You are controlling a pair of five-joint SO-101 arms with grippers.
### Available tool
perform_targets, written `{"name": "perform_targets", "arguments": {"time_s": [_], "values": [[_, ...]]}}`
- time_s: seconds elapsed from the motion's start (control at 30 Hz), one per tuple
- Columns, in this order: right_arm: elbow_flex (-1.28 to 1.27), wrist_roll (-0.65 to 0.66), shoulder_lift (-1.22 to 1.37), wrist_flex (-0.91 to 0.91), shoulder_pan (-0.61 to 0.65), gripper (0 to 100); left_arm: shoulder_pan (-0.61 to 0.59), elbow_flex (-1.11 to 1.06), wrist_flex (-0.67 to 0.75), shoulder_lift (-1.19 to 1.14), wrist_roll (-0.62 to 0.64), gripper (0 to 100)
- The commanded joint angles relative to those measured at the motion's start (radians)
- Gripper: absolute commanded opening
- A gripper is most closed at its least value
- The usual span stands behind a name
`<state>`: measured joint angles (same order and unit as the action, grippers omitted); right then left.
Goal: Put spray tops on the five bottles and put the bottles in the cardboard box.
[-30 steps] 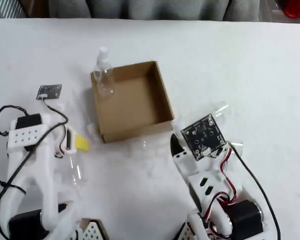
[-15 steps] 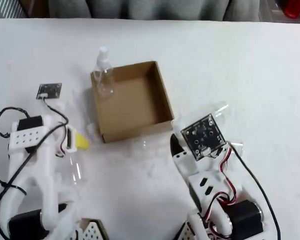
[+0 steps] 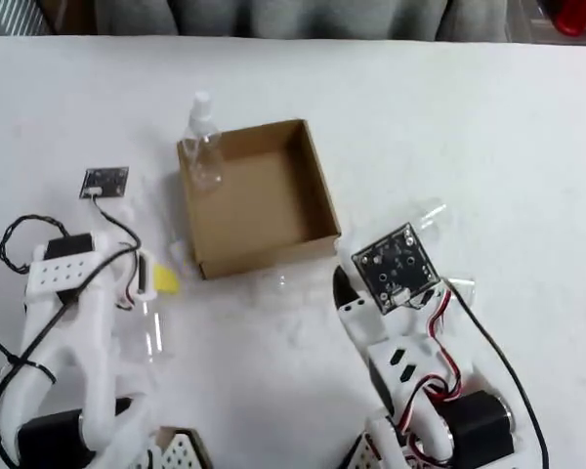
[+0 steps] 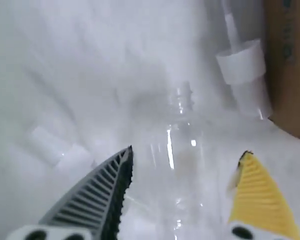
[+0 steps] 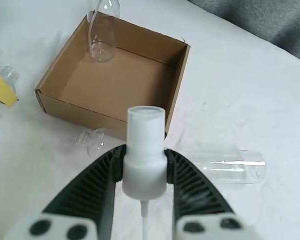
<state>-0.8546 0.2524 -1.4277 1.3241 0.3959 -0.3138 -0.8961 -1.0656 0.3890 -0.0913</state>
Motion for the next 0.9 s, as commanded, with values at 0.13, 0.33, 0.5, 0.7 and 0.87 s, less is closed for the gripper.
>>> {"name": "perform_targets", "arguments": {"time_s": [0.13, 0.33, 0.5, 0.7, 0.87], "values": [[0.009, 0.002, -0.001, 0.001, -0.01, 1.5, 0.016, 0.005, 0.018, -0.001, 0.003, 31], [0.009, 0.0, 0.001, -0.001, -0.008, 1.5, 0.038, 0.055, 0.031, -0.117, 0.012, 31], [0.009, 0.0, 0.001, -0.001, -0.008, 1.5, 0.048, 0.064, 0.077, -0.174, 0.012, 31], [0.009, 0.0, 0.001, -0.004, -0.008, 1.5, 0.065, 0.107, 0.087, -0.234, 0.003, 18], [0.009, 0.0, 0.001, -0.002, -0.008, 1.5, 0.124, 0.109, 0.089, -0.242, -0.003, 2]]}}
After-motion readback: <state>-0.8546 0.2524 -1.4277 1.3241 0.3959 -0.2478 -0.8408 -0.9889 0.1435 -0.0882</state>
